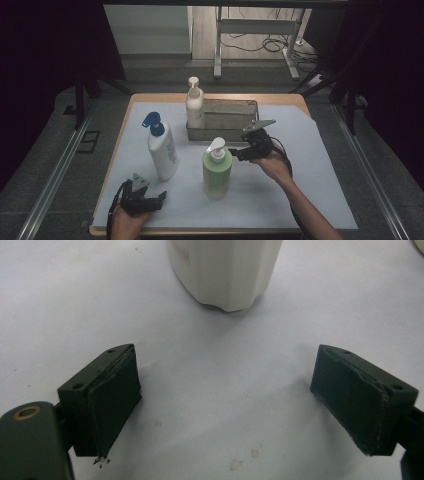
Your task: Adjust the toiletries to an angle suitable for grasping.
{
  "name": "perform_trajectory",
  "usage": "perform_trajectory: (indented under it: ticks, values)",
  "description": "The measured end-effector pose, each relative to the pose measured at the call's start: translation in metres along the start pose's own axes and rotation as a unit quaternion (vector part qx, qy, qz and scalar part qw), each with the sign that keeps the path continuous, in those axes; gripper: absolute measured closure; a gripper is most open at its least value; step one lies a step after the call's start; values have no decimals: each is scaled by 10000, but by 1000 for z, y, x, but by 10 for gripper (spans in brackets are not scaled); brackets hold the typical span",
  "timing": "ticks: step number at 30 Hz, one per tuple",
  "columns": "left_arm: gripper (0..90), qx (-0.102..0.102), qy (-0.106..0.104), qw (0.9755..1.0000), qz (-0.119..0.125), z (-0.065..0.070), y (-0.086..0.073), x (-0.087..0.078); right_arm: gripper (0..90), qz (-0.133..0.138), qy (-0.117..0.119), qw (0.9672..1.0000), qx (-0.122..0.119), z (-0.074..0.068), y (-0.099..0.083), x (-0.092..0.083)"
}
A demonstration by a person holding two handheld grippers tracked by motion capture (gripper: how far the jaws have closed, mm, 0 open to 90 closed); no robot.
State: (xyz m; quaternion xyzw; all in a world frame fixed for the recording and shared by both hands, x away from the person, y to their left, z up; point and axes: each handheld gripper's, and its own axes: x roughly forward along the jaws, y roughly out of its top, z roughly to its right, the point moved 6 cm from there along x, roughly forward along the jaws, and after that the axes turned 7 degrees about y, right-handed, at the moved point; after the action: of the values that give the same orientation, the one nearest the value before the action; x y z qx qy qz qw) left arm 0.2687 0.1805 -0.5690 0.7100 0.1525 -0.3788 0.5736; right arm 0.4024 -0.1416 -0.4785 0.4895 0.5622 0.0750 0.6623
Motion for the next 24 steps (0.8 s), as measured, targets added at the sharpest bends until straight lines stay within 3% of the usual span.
perform_trajectory:
  ticks: [24]
  values:
    - [121,0,3,10000,7,0,0,0,158,-93,200,9994,-268,-29,-39,-23]
